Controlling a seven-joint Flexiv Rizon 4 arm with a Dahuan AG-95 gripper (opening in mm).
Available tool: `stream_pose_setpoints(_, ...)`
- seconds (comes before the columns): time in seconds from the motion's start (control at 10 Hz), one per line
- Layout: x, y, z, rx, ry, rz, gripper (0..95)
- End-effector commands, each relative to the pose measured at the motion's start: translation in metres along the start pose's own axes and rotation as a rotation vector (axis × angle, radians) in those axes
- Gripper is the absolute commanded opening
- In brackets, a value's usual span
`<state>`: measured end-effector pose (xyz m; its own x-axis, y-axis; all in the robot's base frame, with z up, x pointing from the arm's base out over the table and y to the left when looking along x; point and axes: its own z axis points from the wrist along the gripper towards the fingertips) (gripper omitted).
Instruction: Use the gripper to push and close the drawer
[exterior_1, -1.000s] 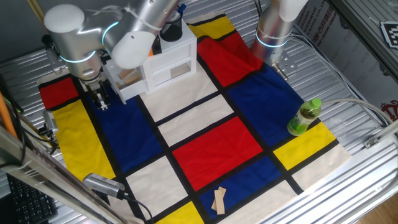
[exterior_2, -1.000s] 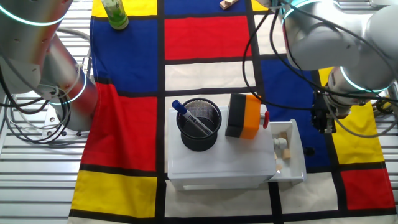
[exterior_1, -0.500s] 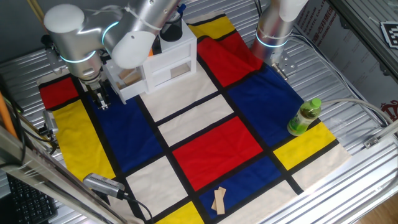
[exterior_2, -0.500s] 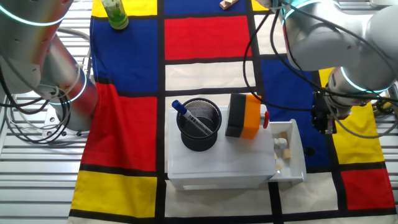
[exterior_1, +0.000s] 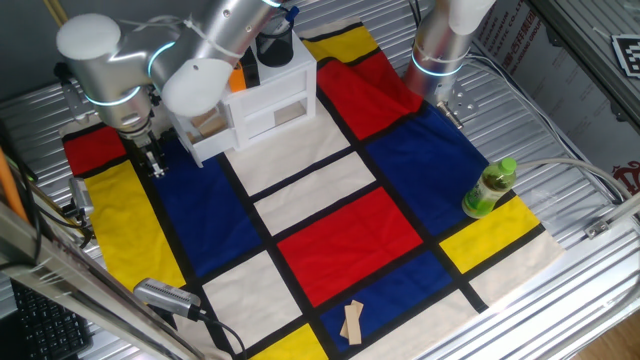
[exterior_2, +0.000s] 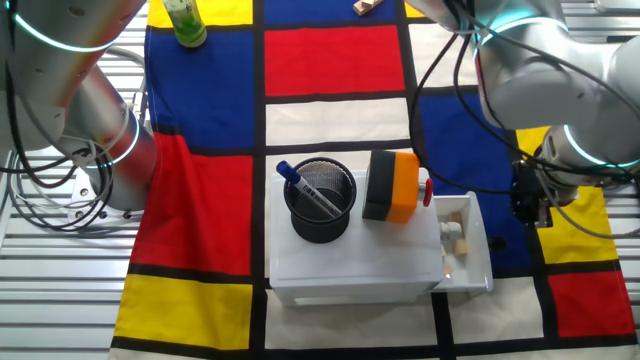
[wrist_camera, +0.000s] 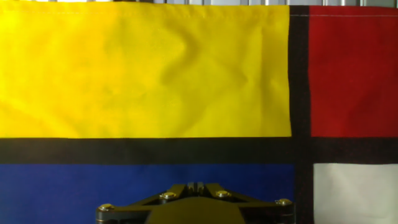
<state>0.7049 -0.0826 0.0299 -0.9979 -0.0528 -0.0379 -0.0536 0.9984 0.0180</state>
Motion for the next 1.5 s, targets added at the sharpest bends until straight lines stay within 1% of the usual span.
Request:
stream_pose_setpoints(0.1,-0.001,-0.002,0.001,0.003,0.002,-0.004,0.0)
stream_pose_setpoints(0.4,-0.002,-0.006,0.001,0.008,0.003,-0.013,0.0)
stream_pose_setpoints(0.8,-0.005,-0.018,-0.002,0.005,0.008,-0.031,0.0)
stream_pose_setpoints(1.5,-0.006,-0.019,-0.001,0.013,0.009,-0.017,0.0)
